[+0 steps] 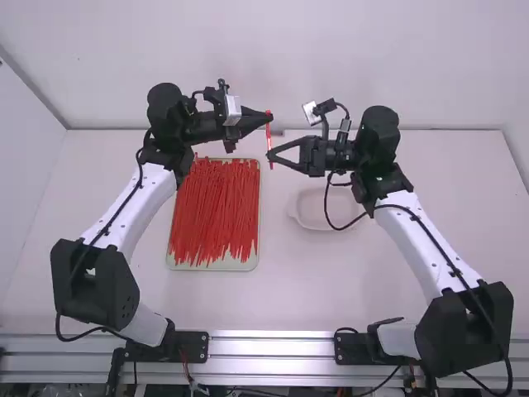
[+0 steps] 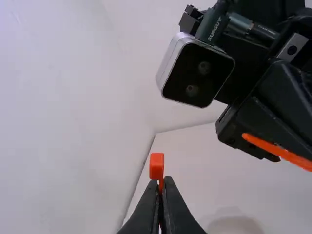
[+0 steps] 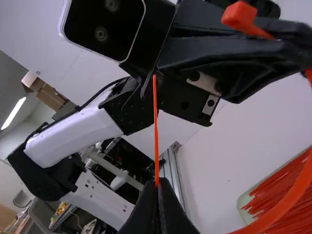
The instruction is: Fasten the cable tie
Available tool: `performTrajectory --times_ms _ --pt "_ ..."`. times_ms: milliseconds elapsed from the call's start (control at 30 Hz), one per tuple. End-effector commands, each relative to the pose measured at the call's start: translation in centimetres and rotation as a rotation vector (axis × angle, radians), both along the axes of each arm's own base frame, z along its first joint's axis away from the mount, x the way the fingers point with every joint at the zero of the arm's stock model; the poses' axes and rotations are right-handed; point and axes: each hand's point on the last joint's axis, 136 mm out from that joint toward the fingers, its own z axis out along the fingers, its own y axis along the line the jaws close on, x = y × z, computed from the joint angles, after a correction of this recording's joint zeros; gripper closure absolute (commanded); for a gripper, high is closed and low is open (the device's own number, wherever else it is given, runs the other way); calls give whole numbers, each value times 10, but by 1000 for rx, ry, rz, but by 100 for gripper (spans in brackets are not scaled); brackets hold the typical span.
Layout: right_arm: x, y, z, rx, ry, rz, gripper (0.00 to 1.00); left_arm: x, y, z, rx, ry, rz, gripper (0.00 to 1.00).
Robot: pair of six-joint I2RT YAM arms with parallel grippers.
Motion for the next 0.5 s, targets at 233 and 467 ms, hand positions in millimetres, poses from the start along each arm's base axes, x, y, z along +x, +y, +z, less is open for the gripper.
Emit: performTrajectory --times_ms 233,467 --pt "7 -1 12 10 -18 -52 100 -23 3 17 12 -128 -128 98" --pt "6 4 12 10 -17 -53 100 -24 3 17 12 -126 -128 98"
